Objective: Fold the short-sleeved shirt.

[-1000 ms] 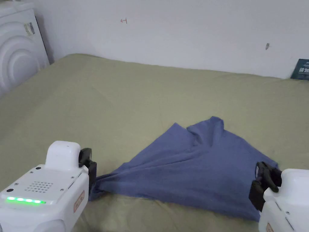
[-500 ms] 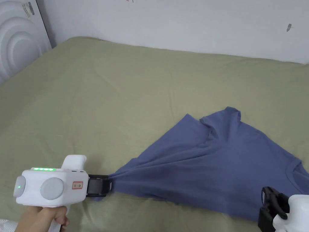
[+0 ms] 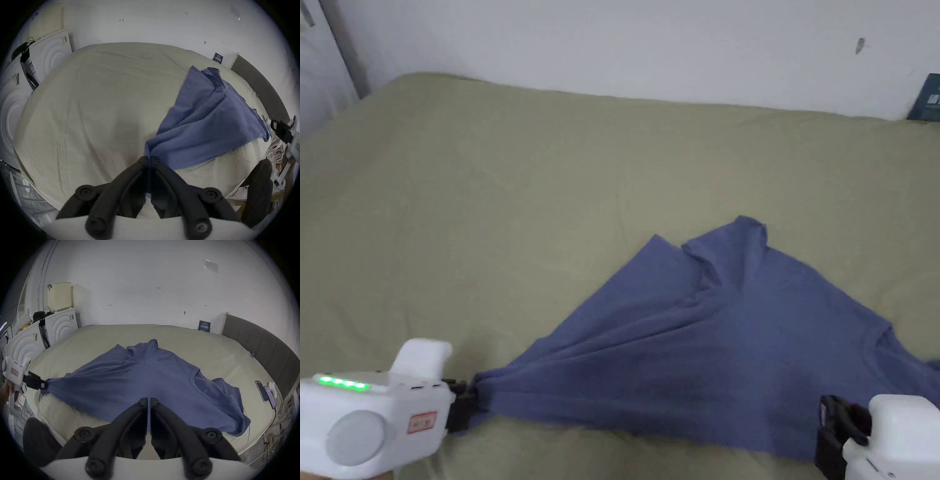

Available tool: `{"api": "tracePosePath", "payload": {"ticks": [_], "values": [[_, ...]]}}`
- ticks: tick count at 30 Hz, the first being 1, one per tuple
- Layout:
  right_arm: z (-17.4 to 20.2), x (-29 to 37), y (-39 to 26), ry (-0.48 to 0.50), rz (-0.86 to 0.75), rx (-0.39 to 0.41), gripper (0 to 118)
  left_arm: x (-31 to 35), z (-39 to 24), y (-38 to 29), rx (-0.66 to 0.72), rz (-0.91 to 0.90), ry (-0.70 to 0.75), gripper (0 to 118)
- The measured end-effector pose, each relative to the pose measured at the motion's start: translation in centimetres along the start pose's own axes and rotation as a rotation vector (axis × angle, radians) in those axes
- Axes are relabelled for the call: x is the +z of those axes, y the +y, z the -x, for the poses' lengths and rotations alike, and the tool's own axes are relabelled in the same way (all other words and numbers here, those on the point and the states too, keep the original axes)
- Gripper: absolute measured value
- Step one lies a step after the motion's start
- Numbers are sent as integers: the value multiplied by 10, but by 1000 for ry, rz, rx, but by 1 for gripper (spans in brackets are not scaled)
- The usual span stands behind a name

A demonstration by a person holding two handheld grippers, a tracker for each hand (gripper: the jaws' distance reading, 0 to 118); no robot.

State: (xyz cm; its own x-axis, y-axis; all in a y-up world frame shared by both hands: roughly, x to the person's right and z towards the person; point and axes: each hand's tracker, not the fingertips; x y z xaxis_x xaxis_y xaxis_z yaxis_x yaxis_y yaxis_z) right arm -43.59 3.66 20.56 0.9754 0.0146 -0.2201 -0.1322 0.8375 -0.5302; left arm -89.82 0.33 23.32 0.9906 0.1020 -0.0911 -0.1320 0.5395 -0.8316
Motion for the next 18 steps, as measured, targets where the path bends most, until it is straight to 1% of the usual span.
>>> {"api": "tracePosePath", "payload": {"ticks": [5,6,7,9,10,13,14,15,18], "values": [[-32,-64,36,19,43,16,7,-3,3,1,14,2,2,2],[-42,-85,49,31,76,11,7,-5,2,2,13,4,2,2],[-52,-107,62,27,102,-10,7,-5,2,2,12,6,3,2],[-72,-149,86,75,164,-29,7,-6,2,2,17,9,5,2],[-80,-171,98,90,224,-7,7,-7,2,1,20,10,5,2],[-98,-226,125,67,260,61,7,-8,3,0,30,16,2,2],[-103,-240,131,60,287,68,7,-9,2,0,34,18,3,2],[-107,-253,136,66,309,60,7,-10,2,0,40,22,2,2],[-121,-284,151,147,385,-10,7,-11,1,-1,47,29,2,2]]}}
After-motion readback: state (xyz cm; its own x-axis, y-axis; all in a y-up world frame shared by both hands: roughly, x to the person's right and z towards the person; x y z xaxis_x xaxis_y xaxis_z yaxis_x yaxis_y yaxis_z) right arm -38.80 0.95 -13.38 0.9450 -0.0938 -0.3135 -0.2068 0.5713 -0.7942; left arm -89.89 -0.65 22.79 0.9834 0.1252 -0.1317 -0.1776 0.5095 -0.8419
